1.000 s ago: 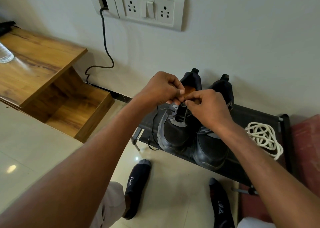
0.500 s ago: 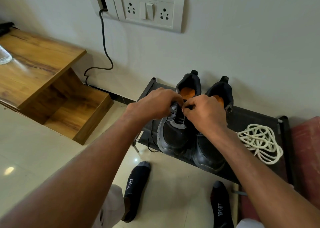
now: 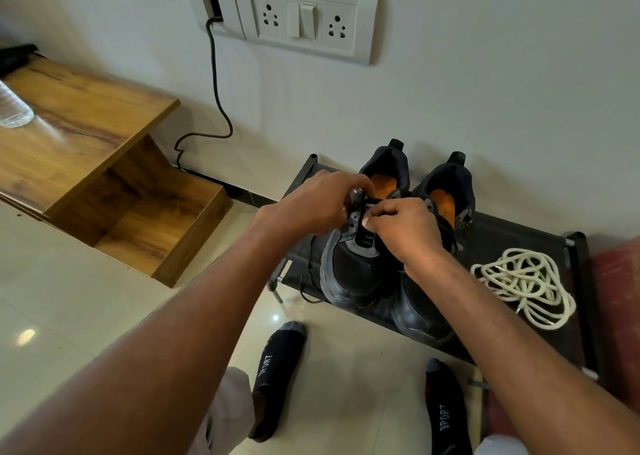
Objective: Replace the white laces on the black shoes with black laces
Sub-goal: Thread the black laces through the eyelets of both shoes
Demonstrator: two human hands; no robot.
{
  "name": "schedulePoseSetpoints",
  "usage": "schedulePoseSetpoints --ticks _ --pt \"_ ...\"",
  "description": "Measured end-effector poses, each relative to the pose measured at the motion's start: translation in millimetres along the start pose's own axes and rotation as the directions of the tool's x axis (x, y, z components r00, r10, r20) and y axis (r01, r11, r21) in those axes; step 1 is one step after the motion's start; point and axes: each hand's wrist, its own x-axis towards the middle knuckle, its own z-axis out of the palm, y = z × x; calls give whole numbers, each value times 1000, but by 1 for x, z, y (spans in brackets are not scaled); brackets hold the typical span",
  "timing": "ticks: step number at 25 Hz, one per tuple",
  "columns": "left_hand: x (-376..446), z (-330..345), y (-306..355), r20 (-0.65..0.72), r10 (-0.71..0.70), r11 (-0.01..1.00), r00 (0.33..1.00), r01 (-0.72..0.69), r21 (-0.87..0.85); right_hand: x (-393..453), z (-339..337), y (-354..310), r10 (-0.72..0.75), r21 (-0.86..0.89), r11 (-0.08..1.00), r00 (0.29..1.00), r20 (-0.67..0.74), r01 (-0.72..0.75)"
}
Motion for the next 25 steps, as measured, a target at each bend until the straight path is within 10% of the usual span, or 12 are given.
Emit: schedulePoseSetpoints --ticks 8,17,25 --pt "6 6 -3 -78 -170 983 982 164 -80 -14 10 -7 -211 -356 922 968 -133 152" --pt "8 9 1 -78 -254 964 964 245 -106 1 5 -8 -12 -67 998 994 113 19" --pt "4 2 11 -132 -105 994 986 106 0 -12 -6 -11 -194 -452 851 960 201 267"
